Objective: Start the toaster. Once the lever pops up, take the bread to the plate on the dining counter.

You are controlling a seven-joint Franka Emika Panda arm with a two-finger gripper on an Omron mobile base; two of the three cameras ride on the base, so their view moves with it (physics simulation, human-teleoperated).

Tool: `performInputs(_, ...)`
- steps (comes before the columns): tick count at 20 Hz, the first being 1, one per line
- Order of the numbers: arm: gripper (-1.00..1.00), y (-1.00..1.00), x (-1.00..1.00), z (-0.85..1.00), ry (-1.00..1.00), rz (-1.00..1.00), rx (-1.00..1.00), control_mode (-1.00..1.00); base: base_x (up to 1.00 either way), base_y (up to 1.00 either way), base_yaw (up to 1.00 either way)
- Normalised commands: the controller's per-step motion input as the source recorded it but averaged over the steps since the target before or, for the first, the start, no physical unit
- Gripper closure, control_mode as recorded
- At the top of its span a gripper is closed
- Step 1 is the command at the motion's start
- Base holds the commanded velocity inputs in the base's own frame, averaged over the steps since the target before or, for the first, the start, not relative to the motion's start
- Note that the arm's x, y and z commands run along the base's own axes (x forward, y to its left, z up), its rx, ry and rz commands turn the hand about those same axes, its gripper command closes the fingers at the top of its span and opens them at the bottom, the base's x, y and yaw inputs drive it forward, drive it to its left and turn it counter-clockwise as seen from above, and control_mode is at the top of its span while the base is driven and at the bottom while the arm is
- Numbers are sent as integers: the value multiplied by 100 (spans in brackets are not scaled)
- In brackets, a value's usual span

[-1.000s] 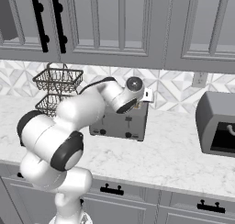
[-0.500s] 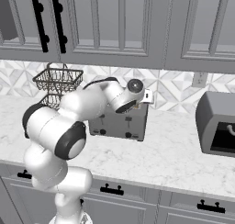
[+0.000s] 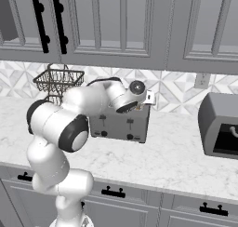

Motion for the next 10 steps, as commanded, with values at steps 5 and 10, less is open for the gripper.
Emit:
performInputs(5,-100,0,19,-11,0,0,0,-100,0,0,0)
performInputs(10,-100,0,16,-9,0,0,0,-100,0,0,0)
